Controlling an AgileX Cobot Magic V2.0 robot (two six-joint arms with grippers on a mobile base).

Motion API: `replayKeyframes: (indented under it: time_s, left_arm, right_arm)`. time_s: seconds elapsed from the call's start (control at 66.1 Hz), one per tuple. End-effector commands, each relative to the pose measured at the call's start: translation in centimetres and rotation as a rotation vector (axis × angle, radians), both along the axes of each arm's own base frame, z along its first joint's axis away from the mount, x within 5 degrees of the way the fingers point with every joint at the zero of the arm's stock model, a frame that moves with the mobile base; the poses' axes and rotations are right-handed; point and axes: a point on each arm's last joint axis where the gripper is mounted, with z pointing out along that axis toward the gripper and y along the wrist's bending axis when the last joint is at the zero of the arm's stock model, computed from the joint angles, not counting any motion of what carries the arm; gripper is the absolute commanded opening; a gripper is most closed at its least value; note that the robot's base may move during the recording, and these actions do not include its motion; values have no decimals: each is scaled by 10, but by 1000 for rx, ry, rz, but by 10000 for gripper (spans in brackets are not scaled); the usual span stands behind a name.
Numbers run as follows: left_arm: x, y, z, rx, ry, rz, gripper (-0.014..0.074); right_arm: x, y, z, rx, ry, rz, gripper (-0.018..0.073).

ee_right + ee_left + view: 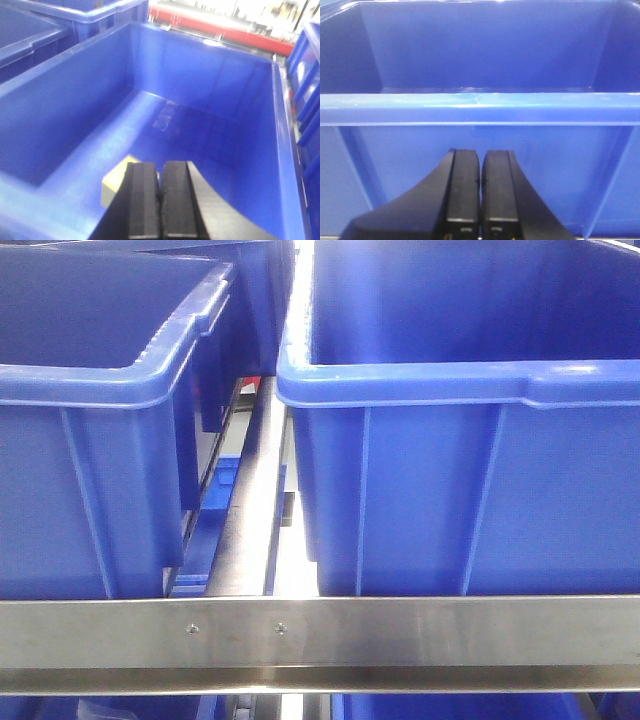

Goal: Place yellow foam block on left shelf second layer

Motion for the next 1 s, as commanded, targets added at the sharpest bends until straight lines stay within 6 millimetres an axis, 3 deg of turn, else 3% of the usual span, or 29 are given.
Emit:
replayKeyframes:
  time_s: [0.0, 0.227, 0.499, 0.983]
  left_arm:
    - [0, -2, 0, -1, -72, -18, 136]
    - [0, -2, 0, -1, -72, -18, 136]
    - [0, -2, 0, -1, -72, -18, 136]
    - [0, -2, 0, -1, -72, -18, 136]
  right_arm:
    - [-8, -6, 8, 36, -130, -49, 55]
    - [-29, -23, -16, 38, -209, -245, 55]
    - [-30, -25, -72, 157, -126, -281, 55]
    - [-31, -24, -77, 152, -87, -275, 55]
